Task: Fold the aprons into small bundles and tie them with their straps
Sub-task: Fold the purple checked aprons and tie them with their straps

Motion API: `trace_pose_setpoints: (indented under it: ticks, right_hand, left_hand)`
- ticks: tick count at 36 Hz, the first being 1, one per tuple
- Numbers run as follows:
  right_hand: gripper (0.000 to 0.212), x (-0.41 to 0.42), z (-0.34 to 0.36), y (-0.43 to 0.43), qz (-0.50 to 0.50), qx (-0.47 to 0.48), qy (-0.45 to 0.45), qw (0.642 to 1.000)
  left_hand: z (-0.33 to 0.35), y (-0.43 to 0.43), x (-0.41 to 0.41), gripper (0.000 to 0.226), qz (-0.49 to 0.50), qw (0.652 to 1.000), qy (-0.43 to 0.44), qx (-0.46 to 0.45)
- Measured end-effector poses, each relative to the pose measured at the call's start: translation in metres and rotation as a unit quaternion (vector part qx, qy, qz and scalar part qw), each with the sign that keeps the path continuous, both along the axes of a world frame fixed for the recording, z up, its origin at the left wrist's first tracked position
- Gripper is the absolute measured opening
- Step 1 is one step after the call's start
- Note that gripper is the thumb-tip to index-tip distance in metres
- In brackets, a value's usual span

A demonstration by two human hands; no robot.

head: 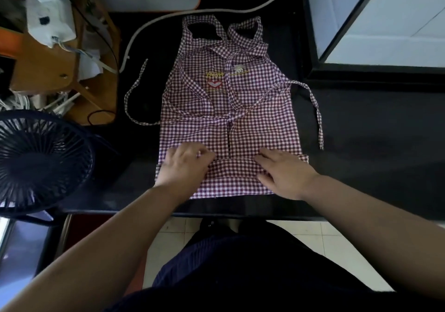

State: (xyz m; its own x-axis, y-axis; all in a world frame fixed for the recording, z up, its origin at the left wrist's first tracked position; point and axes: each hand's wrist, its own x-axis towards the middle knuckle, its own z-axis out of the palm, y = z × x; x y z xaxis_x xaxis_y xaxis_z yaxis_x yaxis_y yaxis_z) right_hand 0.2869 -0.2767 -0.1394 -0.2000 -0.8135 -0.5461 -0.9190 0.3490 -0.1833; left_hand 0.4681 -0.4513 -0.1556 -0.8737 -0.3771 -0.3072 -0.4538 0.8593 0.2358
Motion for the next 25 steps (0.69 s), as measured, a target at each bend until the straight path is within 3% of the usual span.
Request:
trace_pose_setpoints:
  ticks: [3,5,7,9,11,14,18,19,22,25]
  right_hand:
    - [0.092,0.005,-0.003,0.010,0.013,0.059,0.012,0.998]
    - [0.108,0.008,-0.006,0.014,0.017,0.075,0.022,0.997]
    - [0.105,0.010,-0.005,0.014,0.010,0.055,0.025,0.998]
    - [0.088,0.010,-0.002,0.010,-0.001,0.022,0.012,1.000]
    - [0.072,0.007,0.003,0.006,-0.020,0.000,-0.016,1.000]
    - [0.045,-0.006,0.013,-0.004,-0.062,-0.005,-0.077,0.995]
    - [0.036,-0.025,0.031,-0.022,-0.099,0.064,-0.089,0.989]
    - [0.039,-0.030,0.034,-0.025,-0.116,0.064,-0.089,0.987]
    - [0.039,-0.041,0.039,-0.031,-0.127,0.048,-0.058,0.989]
    - [0.038,-0.043,0.035,-0.034,-0.106,0.060,0.016,0.992]
  left_hand:
    - [-0.010,0.010,0.011,0.049,-0.068,0.996,0.028,0.058]
    - [-0.007,0.014,0.016,0.082,-0.057,0.995,-0.045,0.074]
    - [-0.005,0.018,0.020,0.106,-0.102,0.987,-0.118,0.034]
    - [0.000,0.019,0.020,0.111,-0.127,0.983,-0.134,0.013]
    - [0.007,0.016,0.015,0.106,-0.106,0.986,-0.123,0.023]
    - [0.018,0.003,0.001,0.075,-0.076,0.987,-0.109,0.089]
    - [0.039,-0.031,-0.020,0.013,-0.004,0.960,-0.160,0.231]
    - [0.044,-0.040,-0.024,0.009,0.022,0.950,-0.166,0.265]
    - [0.045,-0.063,-0.027,0.042,0.057,0.942,-0.191,0.270]
    - [0.027,-0.065,-0.023,0.062,0.069,0.972,-0.163,0.155]
